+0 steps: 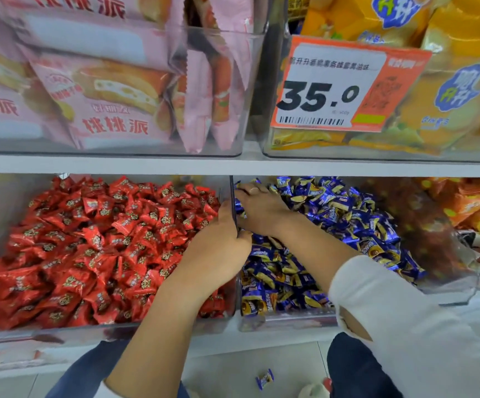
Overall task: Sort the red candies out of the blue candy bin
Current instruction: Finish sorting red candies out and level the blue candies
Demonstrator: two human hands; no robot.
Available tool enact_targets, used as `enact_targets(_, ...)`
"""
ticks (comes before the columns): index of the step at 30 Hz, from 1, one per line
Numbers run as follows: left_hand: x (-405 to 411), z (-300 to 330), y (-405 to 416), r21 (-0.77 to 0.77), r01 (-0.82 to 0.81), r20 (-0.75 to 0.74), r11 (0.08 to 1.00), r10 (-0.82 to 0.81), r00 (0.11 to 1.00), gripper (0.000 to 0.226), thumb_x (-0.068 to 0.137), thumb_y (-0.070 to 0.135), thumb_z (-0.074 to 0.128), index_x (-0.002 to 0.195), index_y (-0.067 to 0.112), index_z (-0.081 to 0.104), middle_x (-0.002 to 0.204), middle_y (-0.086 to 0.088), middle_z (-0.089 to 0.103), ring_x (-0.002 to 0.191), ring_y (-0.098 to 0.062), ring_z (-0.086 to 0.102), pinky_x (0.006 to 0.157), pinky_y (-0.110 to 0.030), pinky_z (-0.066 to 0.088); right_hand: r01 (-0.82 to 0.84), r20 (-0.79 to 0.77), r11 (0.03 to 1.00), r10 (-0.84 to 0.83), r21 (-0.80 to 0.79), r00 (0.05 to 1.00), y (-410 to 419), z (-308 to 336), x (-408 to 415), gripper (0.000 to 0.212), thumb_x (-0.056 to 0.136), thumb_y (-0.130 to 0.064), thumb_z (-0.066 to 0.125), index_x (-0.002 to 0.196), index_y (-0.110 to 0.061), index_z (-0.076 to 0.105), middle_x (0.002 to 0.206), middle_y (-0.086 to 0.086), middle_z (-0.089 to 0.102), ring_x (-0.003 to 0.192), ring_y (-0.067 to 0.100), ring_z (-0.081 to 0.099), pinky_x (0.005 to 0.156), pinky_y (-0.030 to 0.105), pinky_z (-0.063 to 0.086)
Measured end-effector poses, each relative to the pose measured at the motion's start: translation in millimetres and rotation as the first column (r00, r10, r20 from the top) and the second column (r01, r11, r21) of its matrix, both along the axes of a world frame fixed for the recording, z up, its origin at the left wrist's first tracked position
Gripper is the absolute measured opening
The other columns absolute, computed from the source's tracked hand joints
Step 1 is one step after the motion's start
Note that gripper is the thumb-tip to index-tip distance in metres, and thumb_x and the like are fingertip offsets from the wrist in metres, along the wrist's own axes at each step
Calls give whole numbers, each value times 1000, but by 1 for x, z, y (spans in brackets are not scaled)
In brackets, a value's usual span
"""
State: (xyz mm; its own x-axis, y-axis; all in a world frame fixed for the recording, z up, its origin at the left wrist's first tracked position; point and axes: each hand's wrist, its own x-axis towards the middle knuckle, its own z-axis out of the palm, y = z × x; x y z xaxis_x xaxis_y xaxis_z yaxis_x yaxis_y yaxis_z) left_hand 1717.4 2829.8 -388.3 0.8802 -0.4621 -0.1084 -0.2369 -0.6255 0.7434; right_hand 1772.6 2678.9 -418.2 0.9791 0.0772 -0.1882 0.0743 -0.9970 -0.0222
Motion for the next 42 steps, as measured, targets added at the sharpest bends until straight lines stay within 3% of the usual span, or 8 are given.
enact_targets(4,2,2,2,-1,29,-8,1000,-29,1000,56,92,25,42,144,21,22,108,-7,59,86,-20,58,71,-36,47,-107,-108,988,95,-115,990,0,-6,-14,52,91,-47,42,138,-25,39,141,10,41,130,31,36,106,44,31)
enact_targets(7,4,4,2,66,40,-14,997,-40,999,59,91,23,43,145,18,20,109,-12,57,82,-23,55,58,-31,36,-236,-73,956,227,-173,971,-22,3,-45,41,92,-51,41,123,-28,55,117,4,57,112,26,52,97,38,37)
enact_targets(13,0,8,-1,73,15,-6,997,-14,1000,61,91,21,43,147,18,17,92,-6,56,71,-18,55,55,-33,38,-70,-1,964,73,-257,997,-87,27,-81,38,91,-58,39,105,-31,61,121,-9,55,115,20,49,103,35,34)
enact_targets(18,-2,10,0,56,12,-8,998,-12,1000,62,93,20,42,148,17,14,86,-2,55,71,-15,55,58,-32,42,33,78,996,-39,85,996,-93,38,-90,43,86,-60,43,103,-30,69,119,-8,61,111,19,55,101,39,39)
enact_targets(21,-2,10,-1,63,5,-7,998,-5,1000,60,94,20,41,148,18,15,83,-1,55,65,-12,53,52,-28,34,216,242,974,-225,63,944,-103,42,-81,55,87,-60,42,133,-30,50,136,6,50,125,29,45,104,40,37)
enact_targets(25,-1,9,-1,77,-6,13,997,5,1000,64,93,21,43,149,21,12,90,-1,59,68,-10,53,55,-28,37,546,-83,829,-539,124,838,-103,23,-62,95,71,-88,26,149,-38,5,143,17,40,112,32,53,84,37,46)
enact_targets(35,1,7,-3,120,-13,25,993,10,1000,49,91,22,44,138,17,30,103,-6,58,83,-23,57,67,-34,45,225,-164,946,-190,233,968,-23,22,-79,77,79,-76,42,144,-37,31,152,3,31,141,27,21,112,43,23)
enact_targets(42,3,2,-6,172,-46,48,984,39,998,45,91,27,40,133,12,38,103,-13,62,90,-34,60,77,-43,51,206,-145,835,-152,510,978,-52,45,-101,63,83,-72,27,116,-32,64,127,-7,58,114,13,53,99,34,41)
